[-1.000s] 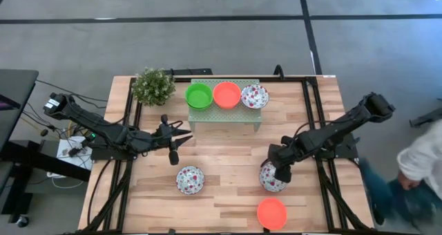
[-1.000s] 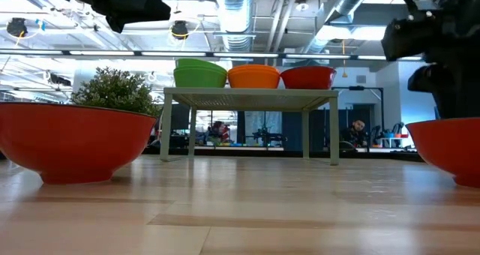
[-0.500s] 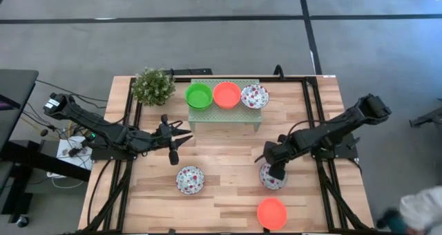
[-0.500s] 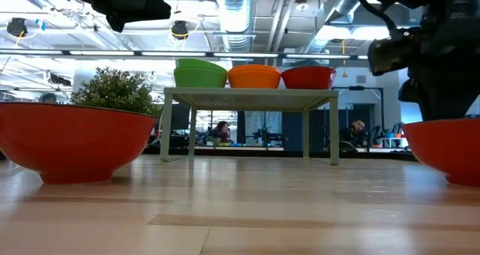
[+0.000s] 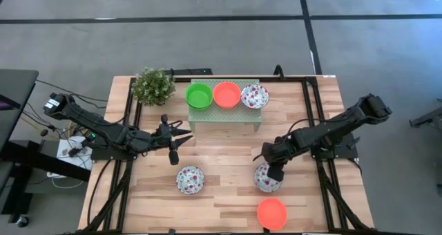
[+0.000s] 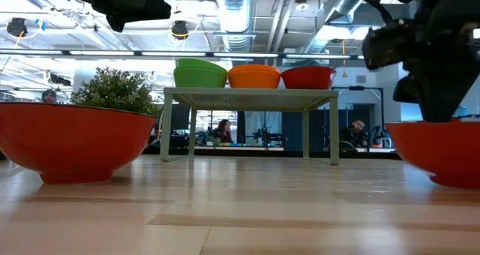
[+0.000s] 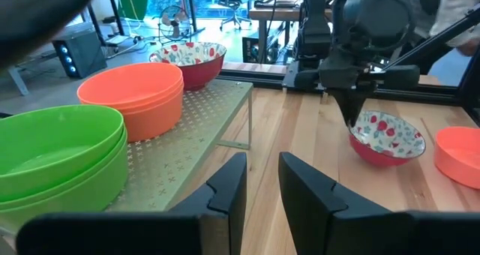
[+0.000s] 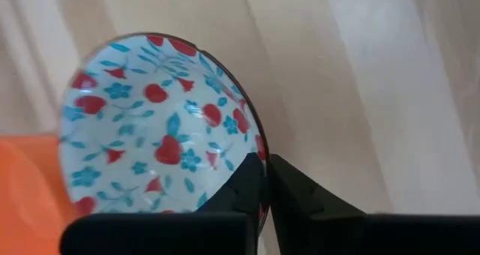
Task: Pick & Place Mini bowls
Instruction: Stack the white bowl on the white bowl on the shelf
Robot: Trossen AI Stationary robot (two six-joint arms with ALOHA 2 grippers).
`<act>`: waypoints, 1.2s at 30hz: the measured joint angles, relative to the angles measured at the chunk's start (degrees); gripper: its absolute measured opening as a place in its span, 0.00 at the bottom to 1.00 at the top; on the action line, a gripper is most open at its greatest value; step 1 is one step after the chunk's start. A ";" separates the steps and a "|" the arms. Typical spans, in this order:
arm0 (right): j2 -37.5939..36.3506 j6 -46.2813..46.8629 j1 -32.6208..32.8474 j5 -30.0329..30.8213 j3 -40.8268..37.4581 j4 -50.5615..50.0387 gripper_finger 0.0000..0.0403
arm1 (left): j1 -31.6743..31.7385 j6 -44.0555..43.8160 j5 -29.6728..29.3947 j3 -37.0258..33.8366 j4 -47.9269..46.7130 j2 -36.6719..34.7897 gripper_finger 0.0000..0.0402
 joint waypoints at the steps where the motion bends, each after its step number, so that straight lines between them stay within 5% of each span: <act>1: -0.03 -0.70 -0.08 -0.10 0.50 0.03 0.02 | 0.00 -0.01 0.00 0.00 0.00 0.00 0.20; 14: 0.08 -12.48 -2.99 1.83 10.29 0.16 0.01 | 0.00 -0.01 0.00 0.00 0.02 0.00 0.20; 22: 0.03 -23.57 -8.53 6.47 26.81 -15.90 0.01 | 0.00 -0.01 0.00 0.00 0.42 0.00 0.20; 29: -0.03 -33.72 -18.24 11.20 41.80 -26.36 0.01 | 0.00 -0.04 0.00 0.00 0.85 0.00 0.20; 36: -0.02 -40.38 -35.51 11.88 46.87 -26.72 0.02 | 0.00 -0.21 0.00 0.00 1.21 0.00 0.20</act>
